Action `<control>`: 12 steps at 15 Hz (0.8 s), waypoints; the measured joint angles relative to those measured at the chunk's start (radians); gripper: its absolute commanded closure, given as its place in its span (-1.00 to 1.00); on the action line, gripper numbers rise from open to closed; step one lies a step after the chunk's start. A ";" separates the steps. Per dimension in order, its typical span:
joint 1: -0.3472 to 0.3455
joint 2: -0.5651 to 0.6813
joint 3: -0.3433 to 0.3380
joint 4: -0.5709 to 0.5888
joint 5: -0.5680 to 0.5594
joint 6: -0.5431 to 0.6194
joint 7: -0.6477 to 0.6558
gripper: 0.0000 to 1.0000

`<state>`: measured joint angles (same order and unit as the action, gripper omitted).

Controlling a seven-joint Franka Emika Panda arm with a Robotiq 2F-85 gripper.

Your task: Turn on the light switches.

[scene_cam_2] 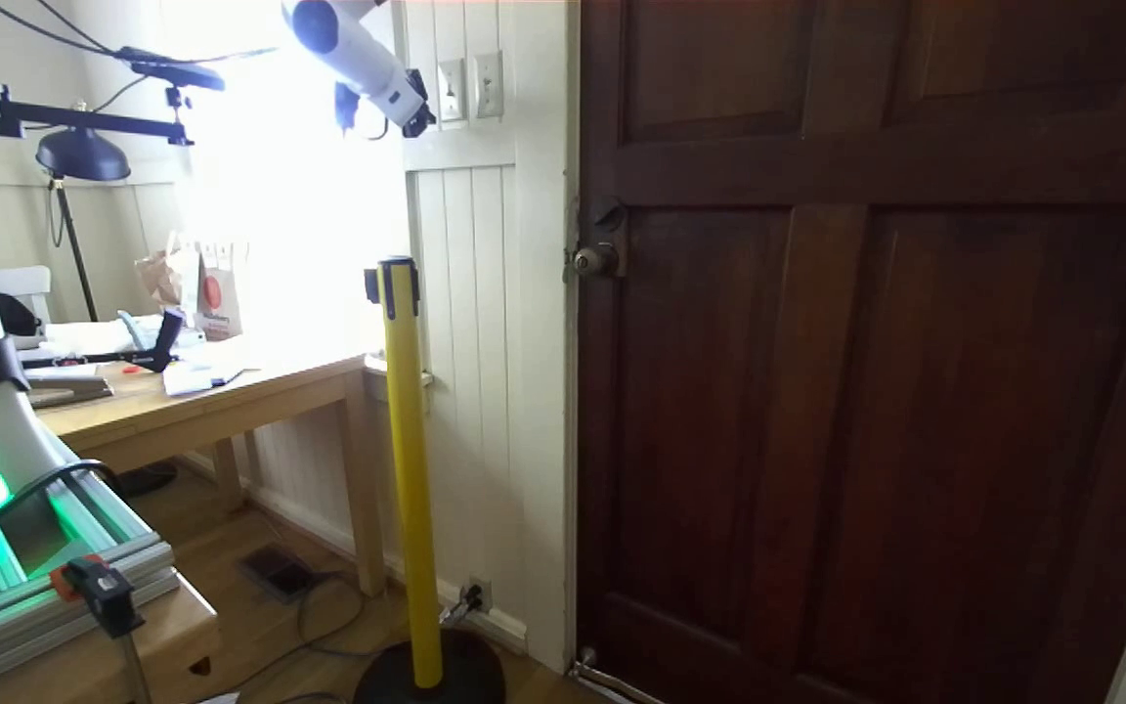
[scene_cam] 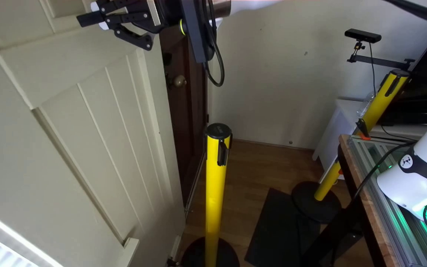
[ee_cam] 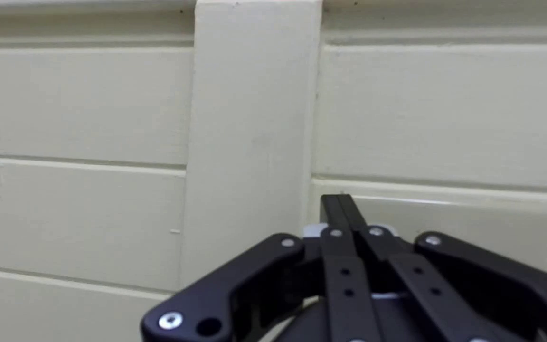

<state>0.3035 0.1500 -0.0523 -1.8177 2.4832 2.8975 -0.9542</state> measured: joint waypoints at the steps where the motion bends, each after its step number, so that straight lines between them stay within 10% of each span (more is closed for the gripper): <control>1: 0.001 0.000 0.000 0.003 0.002 -0.003 -0.007 1.00; 12: 0.001 0.006 -0.066 0.069 0.022 -0.018 -0.043 1.00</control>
<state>0.3041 0.1558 -0.1185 -1.7487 2.5048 2.8794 -0.9973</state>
